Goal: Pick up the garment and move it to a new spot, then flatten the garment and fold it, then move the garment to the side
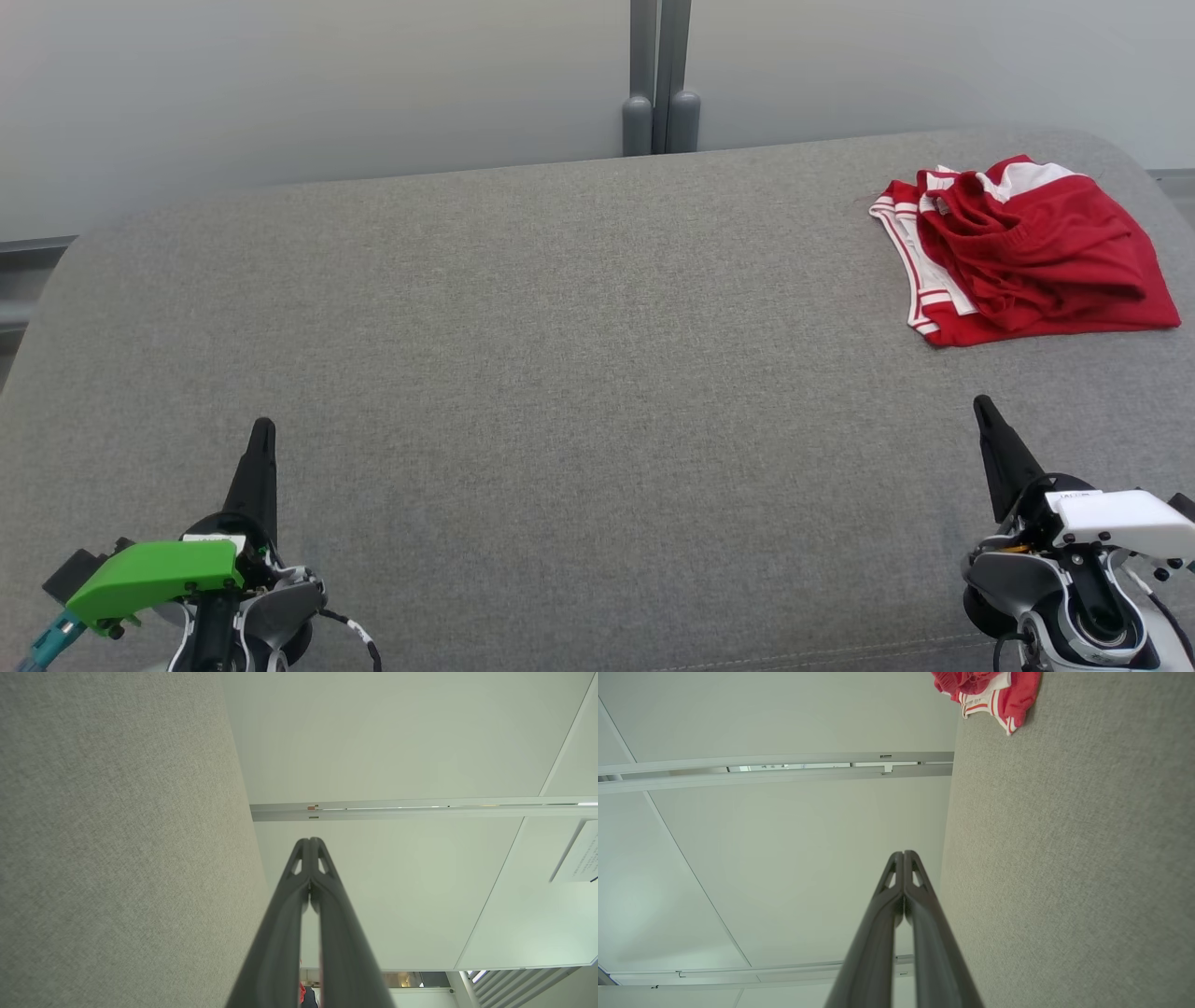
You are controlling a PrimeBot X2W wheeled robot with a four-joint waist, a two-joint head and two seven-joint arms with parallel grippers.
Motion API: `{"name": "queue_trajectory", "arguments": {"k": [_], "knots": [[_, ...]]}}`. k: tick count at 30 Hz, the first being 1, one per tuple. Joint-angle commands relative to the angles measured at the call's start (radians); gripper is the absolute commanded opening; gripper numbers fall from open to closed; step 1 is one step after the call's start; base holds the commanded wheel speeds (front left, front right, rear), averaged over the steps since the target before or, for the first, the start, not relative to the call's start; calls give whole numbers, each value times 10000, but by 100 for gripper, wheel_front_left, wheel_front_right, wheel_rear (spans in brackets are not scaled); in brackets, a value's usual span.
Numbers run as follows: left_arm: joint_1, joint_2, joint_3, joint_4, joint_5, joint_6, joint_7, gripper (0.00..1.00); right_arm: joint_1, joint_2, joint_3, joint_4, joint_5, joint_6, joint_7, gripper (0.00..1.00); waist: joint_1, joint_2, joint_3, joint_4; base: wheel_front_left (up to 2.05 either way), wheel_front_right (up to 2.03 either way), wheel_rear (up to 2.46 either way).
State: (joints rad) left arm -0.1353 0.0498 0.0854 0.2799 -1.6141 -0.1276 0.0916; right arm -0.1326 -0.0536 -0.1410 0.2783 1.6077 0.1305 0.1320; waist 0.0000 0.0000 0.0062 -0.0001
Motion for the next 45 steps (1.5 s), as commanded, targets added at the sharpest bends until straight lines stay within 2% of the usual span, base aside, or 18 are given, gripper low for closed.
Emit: {"name": "queue_trajectory", "arguments": {"k": [1,45], "knots": [[-167,6,21,10,11,-67,10,0,-88,-34,-23,-47,50,4,51,0,0,0,0,0,0,0,0],[-164,6,16,7,10,-65,7,0,-94,3,-67,-44,-13,4,89,0,0,0,0,0,0,0,0]]}}
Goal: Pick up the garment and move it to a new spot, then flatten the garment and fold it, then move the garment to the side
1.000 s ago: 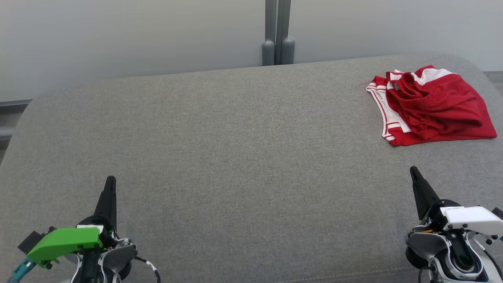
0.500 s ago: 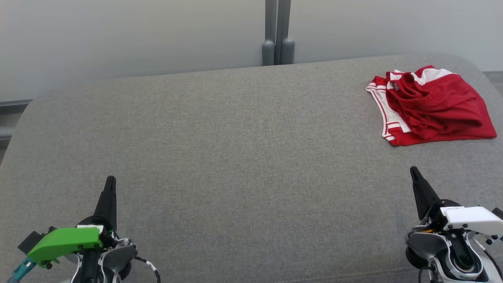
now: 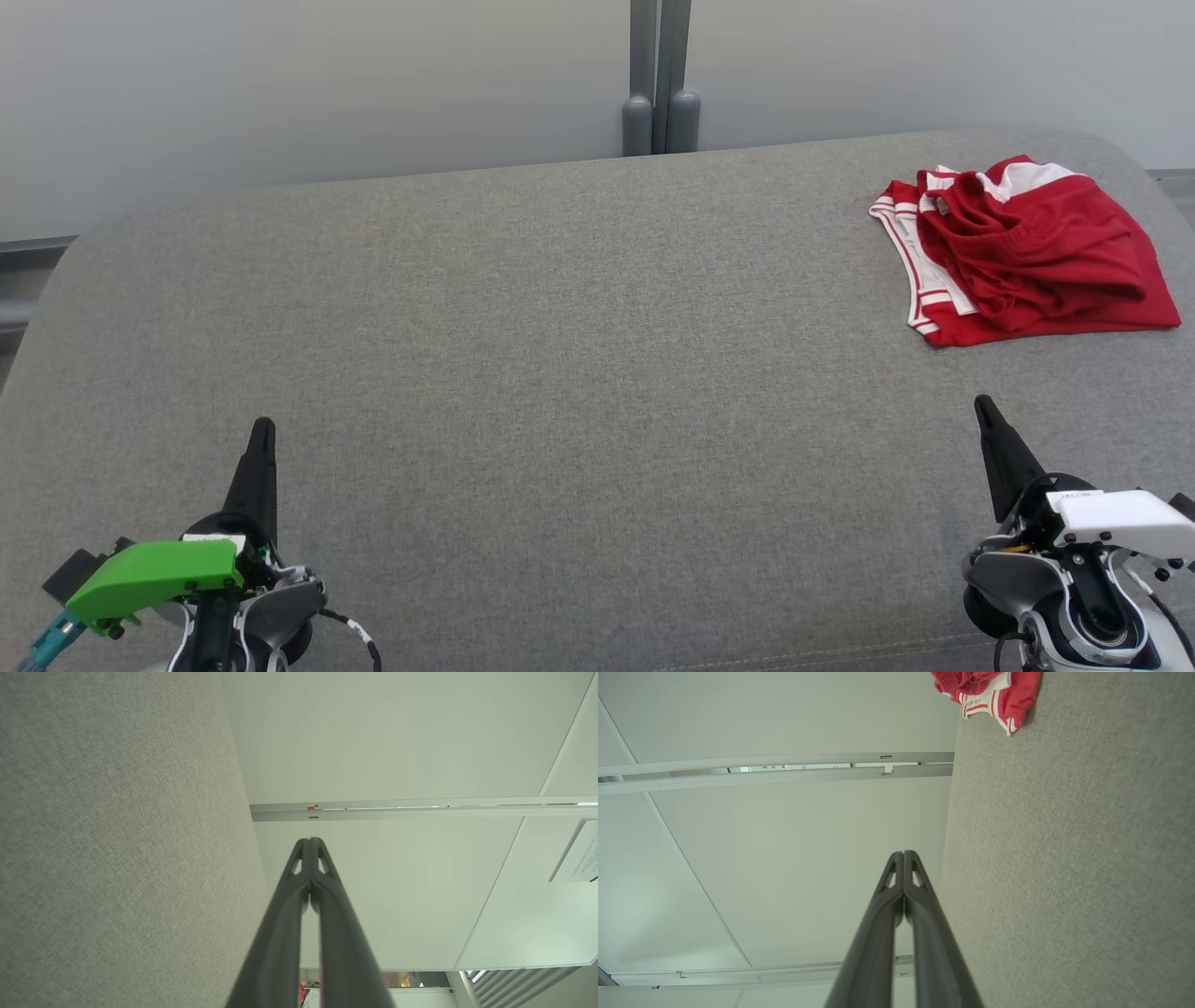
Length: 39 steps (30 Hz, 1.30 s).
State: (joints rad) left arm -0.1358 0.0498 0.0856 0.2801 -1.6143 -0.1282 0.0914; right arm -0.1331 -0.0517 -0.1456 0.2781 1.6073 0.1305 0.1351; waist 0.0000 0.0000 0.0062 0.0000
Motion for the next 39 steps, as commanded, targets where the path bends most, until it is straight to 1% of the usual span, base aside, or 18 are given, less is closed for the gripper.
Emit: {"name": "queue_trajectory", "arguments": {"k": [1,39], "knots": [[-159,6,14,5,12,-60,9,0,-89,-16,-22,-42,-11,4,59,0,0,0,0,0,0,0,0],[-158,7,12,3,10,-59,9,0,-91,-5,-40,-41,-26,4,56,0,0,0,0,0,0,0,0]]}}
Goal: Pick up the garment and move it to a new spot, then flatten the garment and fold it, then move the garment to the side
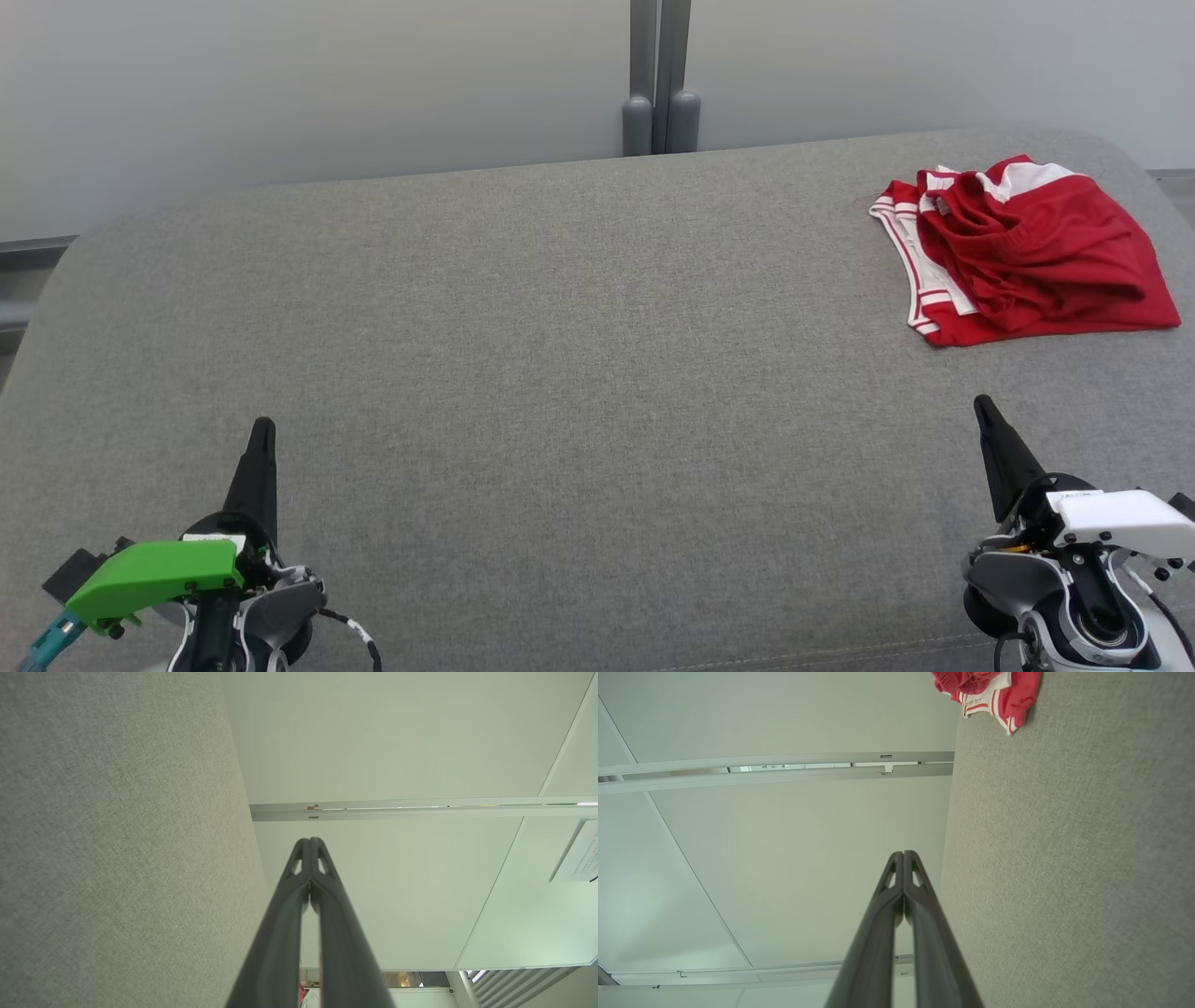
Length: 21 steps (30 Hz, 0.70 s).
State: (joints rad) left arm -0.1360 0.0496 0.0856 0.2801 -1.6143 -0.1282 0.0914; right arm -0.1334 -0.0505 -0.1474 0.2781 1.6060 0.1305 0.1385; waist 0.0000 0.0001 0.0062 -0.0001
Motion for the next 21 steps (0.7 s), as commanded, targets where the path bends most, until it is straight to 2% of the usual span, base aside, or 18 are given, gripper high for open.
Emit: {"name": "queue_trajectory", "arguments": {"k": [1,21], "knots": [[-156,9,12,3,10,-59,9,0,-88,-16,-23,-41,-13,4,20,0,0,-1,0,0,0,0,0],[-156,9,11,2,10,-59,8,0,-89,-12,-27,-41,-21,4,24,0,0,-1,0,0,0,0,0]]}}
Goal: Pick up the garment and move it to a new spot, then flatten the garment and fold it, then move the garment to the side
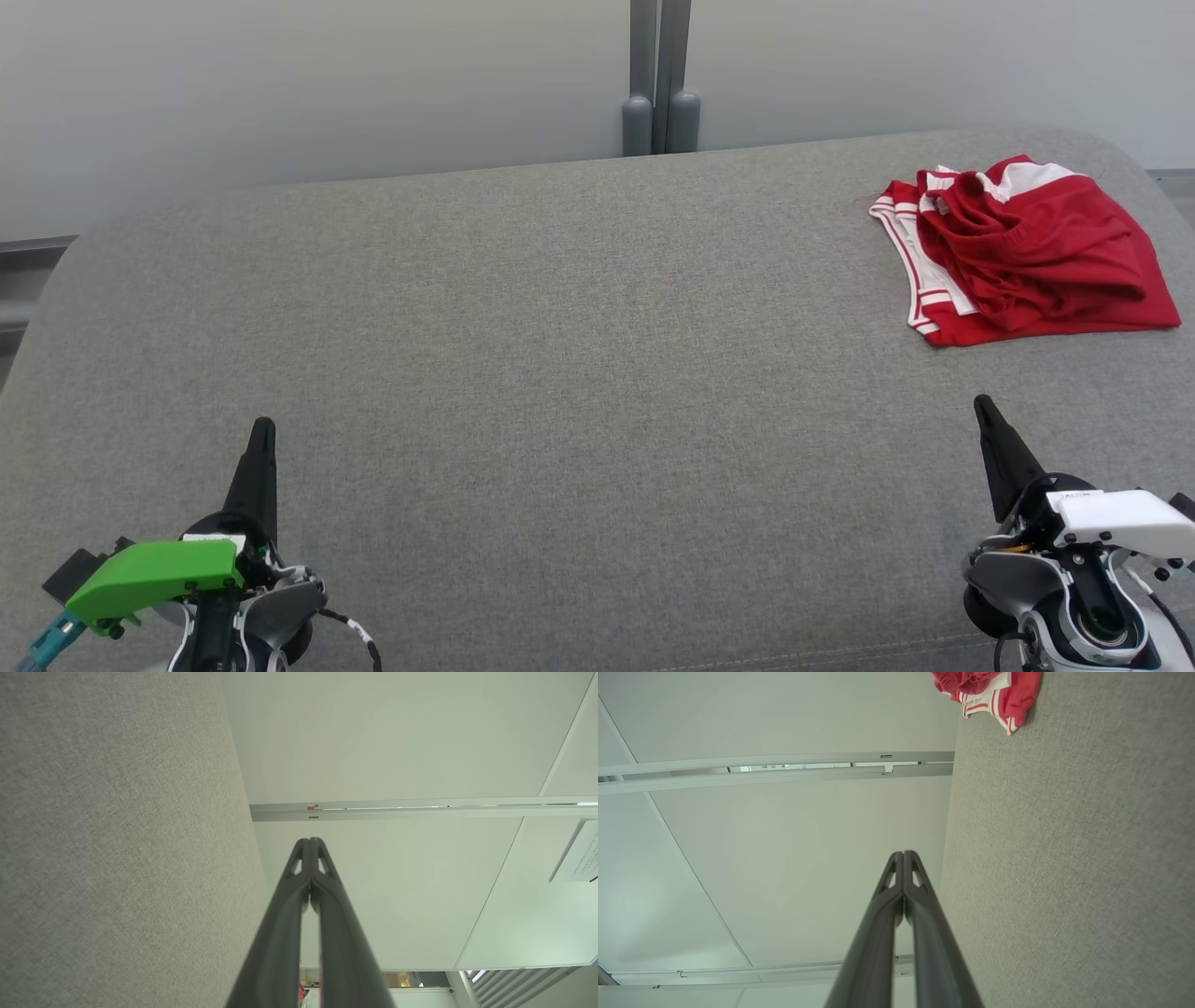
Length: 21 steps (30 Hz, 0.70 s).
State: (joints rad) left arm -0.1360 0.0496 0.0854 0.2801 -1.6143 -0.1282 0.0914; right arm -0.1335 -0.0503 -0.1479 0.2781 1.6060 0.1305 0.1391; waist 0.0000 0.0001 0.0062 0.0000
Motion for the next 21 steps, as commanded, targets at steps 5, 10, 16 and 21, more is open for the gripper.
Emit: {"name": "queue_trajectory", "arguments": {"k": [5,10,16,21], "knots": [[-156,9,15,2,10,-59,8,0,-88,-13,-22,-41,-22,4,18,0,0,-1,0,0,0,0,0],[-155,9,14,2,10,-59,8,0,-88,-13,-23,-41,-23,4,19,0,0,-1,0,0,0,0,0],[-155,9,14,1,10,-59,7,0,-89,-12,-23,-41,-25,4,21,0,0,-1,0,0,0,0,0],[-155,9,14,1,10,-59,7,0,-89,-13,-25,-41,-24,4,21,0,0,-1,0,0,0,0,0]]}}
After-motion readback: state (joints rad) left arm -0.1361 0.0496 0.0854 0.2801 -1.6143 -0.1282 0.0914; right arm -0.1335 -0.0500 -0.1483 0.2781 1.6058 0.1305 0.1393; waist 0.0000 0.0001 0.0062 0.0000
